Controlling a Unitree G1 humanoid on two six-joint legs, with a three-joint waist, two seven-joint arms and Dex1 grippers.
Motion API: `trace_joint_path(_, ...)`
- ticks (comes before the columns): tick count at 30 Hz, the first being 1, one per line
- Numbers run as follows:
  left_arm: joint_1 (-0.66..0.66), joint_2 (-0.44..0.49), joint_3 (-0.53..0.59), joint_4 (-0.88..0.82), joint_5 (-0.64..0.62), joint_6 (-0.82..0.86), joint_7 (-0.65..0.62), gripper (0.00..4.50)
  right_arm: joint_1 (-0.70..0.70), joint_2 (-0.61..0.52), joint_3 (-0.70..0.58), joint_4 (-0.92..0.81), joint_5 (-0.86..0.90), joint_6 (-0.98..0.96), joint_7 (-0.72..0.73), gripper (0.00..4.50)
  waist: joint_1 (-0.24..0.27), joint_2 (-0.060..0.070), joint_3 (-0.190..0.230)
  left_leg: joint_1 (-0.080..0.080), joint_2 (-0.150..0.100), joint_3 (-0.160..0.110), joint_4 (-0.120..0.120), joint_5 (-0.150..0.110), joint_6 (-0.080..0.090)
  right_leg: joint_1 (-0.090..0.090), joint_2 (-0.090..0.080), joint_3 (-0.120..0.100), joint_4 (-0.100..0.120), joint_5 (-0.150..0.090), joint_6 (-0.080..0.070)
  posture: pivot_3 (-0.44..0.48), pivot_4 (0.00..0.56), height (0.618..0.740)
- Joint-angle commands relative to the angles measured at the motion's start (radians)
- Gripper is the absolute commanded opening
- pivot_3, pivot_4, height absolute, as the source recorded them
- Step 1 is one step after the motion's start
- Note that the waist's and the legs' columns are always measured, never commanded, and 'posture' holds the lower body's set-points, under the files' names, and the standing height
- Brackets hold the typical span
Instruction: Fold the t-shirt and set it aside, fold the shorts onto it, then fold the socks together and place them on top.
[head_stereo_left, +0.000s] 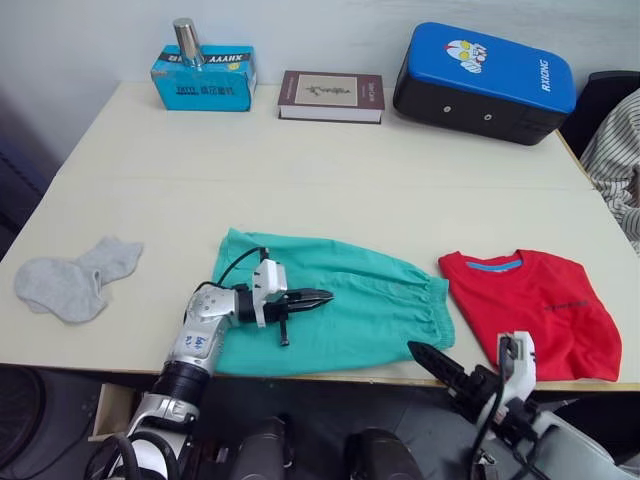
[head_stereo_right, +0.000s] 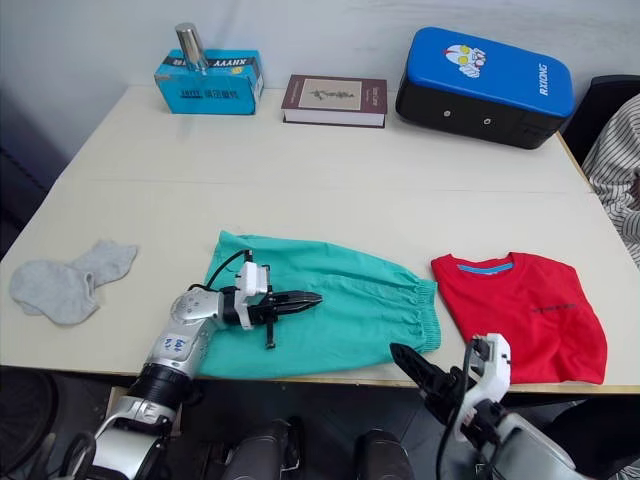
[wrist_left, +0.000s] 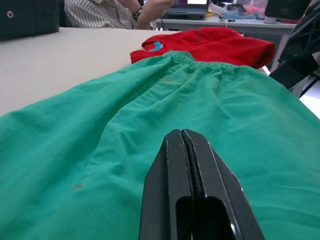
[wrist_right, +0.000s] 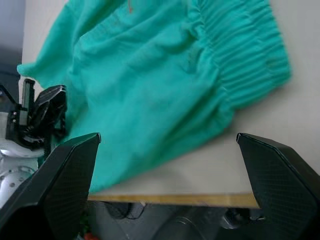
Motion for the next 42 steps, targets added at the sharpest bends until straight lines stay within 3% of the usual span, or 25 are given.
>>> trace_joint_path(1,-0.028,-0.028,-0.019,0.062,0.047,-0.021,0.038,0.0,-0.049,0.053,0.067,0.085,0.007,-0.018,-0.116,4.46,-0.001,-0.001,0.0,0.0,0.0,0.0,0.0,0.0,0.0,0.0,0.0,0.0,0.0,0.0,0.001,0.0,0.15,0.74)
trace_joint_path(6,-0.04,-0.023,-0.043,0.141,0.107,-0.021,0.06,0.0,-0.125,0.106,0.113,0.173,0.005,-0.008,-0.196,4.46,-0.004,-0.01,-0.008,0.002,0.001,0.0,0.0,0.002,0.002,0.002,0.0,0.001,0.0,0.003,0.003,0.0,0.15,0.74)
trace_joint_path(15,-0.022,-0.007,-0.04,0.128,0.101,-0.016,0.031,0.0,-0.294,0.356,0.137,0.418,-0.219,-0.065,-0.127,4.46,-0.03,-0.013,-0.028,0.01,0.002,0.0,-0.006,-0.002,-0.005,0.006,0.0,0.002,-0.006,0.002,-0.002,0.0,0.15,0.74)
trace_joint_path(17,-0.016,0.001,-0.042,0.116,0.101,-0.013,0.024,0.0,-0.325,0.401,0.123,0.452,-0.267,-0.081,-0.086,3.81,-0.033,-0.012,-0.029,0.018,0.002,0.0,-0.01,-0.003,-0.006,0.016,0.0,0.002,-0.009,0.001,-0.005,0.0,0.15,0.74)
trace_joint_path(24,-0.007,0.011,-0.022,0.074,0.086,0.005,0.031,0.0,-0.385,0.442,0.058,0.511,-0.47,-0.149,0.048,1.23,-0.033,-0.007,-0.029,0.018,0.001,0.0,-0.014,-0.003,-0.006,0.015,0.0,0.003,-0.013,0.0,-0.005,0.0,0.15,0.74)
trace_joint_path(28,-0.009,0.017,0.007,0.015,0.057,0.032,0.05,0.0,-0.387,0.462,0.023,0.46,-0.564,-0.221,0.112,0.06,-0.027,-0.007,-0.028,0.018,0.001,-0.001,-0.014,-0.003,-0.006,0.015,0.0,0.002,-0.015,0.001,-0.004,0.0,0.15,0.74)
trace_joint_path(31,-0.001,0.027,0.023,-0.054,0.043,0.065,0.071,0.0,-0.38,0.525,-0.05,0.402,-0.495,-0.259,0.075,0.02,-0.024,-0.001,-0.025,0.014,0.0,-0.001,-0.015,-0.003,-0.006,0.014,-0.001,0.002,-0.02,0.004,-0.001,0.0,0.15,0.74)
trace_joint_path(34,0.029,0.05,0.033,-0.168,0.032,0.126,0.093,0.0,-0.378,0.52,-0.101,0.298,-0.509,-0.293,0.087,0.02,-0.021,0.005,-0.021,0.005,-0.002,-0.001,-0.015,-0.003,-0.004,0.006,-0.002,0.002,-0.022,0.007,0.002,0.0,0.15,0.74)
trace_joint_path(36,0.041,0.055,0.047,-0.21,0.032,0.163,0.132,0.0,-0.394,0.487,-0.121,0.241,-0.582,-0.32,0.089,0.02,-0.017,0.012,-0.016,-0.005,-0.005,-0.001,-0.015,0.001,0.0,-0.003,-0.004,0.002,-0.021,0.008,0.005,0.0,0.15,0.74)
trace_joint_path(39,0.055,0.052,0.062,-0.244,0.034,0.206,0.182,0.0,-0.448,0.432,-0.125,0.162,-0.704,-0.358,0.103,0.02,-0.017,0.019,-0.008,-0.007,-0.009,-0.001,-0.014,0.004,0.002,-0.004,-0.007,0.003,-0.019,0.01,0.009,0.0,0.15,0.74)
trace_joint_path(42,0.073,0.048,0.055,-0.256,0.059,0.226,0.224,0.0,-0.5,0.349,-0.033,0.084,-0.794,-0.283,0.135,0.02,-0.027,0.019,-0.004,-0.008,-0.01,-0.001,-0.014,0.005,0.002,-0.007,-0.008,0.002,-0.013,0.011,0.011,0.0,0.15,0.74)
